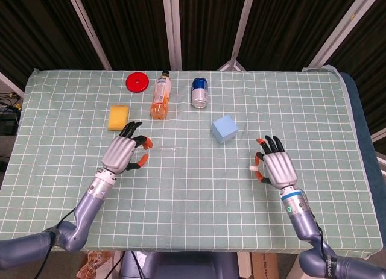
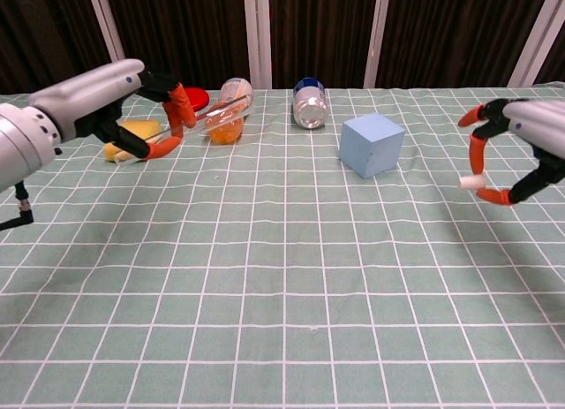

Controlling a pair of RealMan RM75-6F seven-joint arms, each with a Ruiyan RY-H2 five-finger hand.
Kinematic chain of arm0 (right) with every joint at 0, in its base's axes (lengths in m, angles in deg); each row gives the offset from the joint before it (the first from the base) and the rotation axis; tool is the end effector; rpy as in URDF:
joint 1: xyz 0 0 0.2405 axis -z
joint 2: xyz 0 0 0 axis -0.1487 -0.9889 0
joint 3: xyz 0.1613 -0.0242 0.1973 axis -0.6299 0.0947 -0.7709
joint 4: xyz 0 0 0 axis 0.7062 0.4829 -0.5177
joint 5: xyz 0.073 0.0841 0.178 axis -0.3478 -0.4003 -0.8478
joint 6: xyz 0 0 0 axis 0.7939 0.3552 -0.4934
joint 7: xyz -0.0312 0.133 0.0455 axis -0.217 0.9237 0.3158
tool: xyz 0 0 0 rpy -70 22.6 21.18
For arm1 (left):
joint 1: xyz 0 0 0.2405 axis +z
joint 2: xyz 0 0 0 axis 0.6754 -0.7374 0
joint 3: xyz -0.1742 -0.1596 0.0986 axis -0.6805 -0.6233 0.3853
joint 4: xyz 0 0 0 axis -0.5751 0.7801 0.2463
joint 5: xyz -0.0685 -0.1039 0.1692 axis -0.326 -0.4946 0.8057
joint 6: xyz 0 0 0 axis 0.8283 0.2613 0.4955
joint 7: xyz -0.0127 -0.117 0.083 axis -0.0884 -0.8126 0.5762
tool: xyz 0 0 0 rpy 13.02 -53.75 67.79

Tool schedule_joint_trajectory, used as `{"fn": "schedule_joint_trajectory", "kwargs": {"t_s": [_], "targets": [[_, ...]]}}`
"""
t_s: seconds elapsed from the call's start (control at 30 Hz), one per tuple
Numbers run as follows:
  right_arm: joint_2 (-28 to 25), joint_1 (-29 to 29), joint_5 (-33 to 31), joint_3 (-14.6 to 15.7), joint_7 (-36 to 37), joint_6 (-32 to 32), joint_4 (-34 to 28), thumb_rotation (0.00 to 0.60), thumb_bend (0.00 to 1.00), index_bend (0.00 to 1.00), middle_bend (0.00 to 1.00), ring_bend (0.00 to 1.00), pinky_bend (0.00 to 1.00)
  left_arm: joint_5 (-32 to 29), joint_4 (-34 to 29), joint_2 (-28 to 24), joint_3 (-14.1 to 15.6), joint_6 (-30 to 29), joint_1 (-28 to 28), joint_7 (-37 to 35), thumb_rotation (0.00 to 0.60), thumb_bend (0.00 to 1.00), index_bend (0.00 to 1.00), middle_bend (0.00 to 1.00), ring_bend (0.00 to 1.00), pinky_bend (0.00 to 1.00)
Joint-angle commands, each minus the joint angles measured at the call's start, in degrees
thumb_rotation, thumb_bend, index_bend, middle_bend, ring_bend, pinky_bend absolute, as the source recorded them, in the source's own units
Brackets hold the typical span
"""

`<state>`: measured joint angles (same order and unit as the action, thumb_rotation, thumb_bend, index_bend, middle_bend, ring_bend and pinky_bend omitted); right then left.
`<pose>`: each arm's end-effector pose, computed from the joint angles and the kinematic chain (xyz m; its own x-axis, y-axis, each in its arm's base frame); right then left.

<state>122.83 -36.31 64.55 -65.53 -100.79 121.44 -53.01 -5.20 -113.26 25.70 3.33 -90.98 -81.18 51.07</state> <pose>-0.2154 -0.3111 0.0415 0.4448 -0.0944 0.8906 -0.8806 -0.2273 0.4157 -0.1374 0.3390 -0.0075 0.2029 0.1423 0.9688 0.9054 -0.4041 -0.1302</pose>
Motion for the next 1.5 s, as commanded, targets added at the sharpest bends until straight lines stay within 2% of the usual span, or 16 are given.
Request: {"fn": "schedule_joint_trajectory", "kwargs": {"t_s": [0.03,0.2,0.33,0.53,0.67,0.93,1.5], "targets": [[-1.45,-0.86,0.64,-1.46,-0.1,1.1,-1.26,0.6,0.36,0.57,0.17,0.0,0.0,-1.86,2.41,3.41,-1.61,1.31,-1.58,-1.32,0.6,0.66,0.47,0.51,0.07,0.0],[-2.8,-2.1,2.08,-3.73,-0.25,3.19,-2.58,0.6,0.36,0.57,0.17,0.0,0.0,-2.52,5.76,8.27,-3.26,1.25,-3.48,-2.35,0.6,0.66,0.47,0.51,0.07,0.0],[-3.12,-3.14,4.87,-4.39,-1.02,4.96,-2.23,0.6,0.36,0.57,0.17,0.0,0.0,-2.98,7.4,10.52,-3.93,1.34,-4.45,-2.15,0.6,0.66,0.47,0.51,0.07,0.0],[-1.54,-5.88,14.28,-3.37,-7.16,9.53,4.29,0.6,0.36,0.57,0.16,0.0,0.0,-5.17,8.49,13.62,-5.66,0.64,-5.49,0.46,0.6,0.66,0.47,0.51,0.07,0.0],[0.36,-7.69,17.1,-3.05,-9.62,10.32,7.46,0.6,0.36,0.57,0.17,0.0,0.0,-6.14,8.18,14.34,-6.42,0.62,-6.08,2.1,0.6,0.66,0.47,0.51,0.07,0.0],[2.33,-10.51,17.76,-3.46,-11.47,8.96,7.99,0.6,0.36,0.57,0.16,0.0,0.0,-6.0,8.14,15.05,-7.11,-0.16,-6.93,3.21,0.6,0.66,0.47,0.51,0.07,0.0],[4.22,-12.18,18.37,-2.89,-13.64,9.43,8.85,0.6,0.36,0.57,0.16,0.0,0.0,-4.29,15.6,20.2,-7.05,-2.16,-7.14,-4.16,0.6,0.66,0.46,0.5,0.07,0.0]]}}
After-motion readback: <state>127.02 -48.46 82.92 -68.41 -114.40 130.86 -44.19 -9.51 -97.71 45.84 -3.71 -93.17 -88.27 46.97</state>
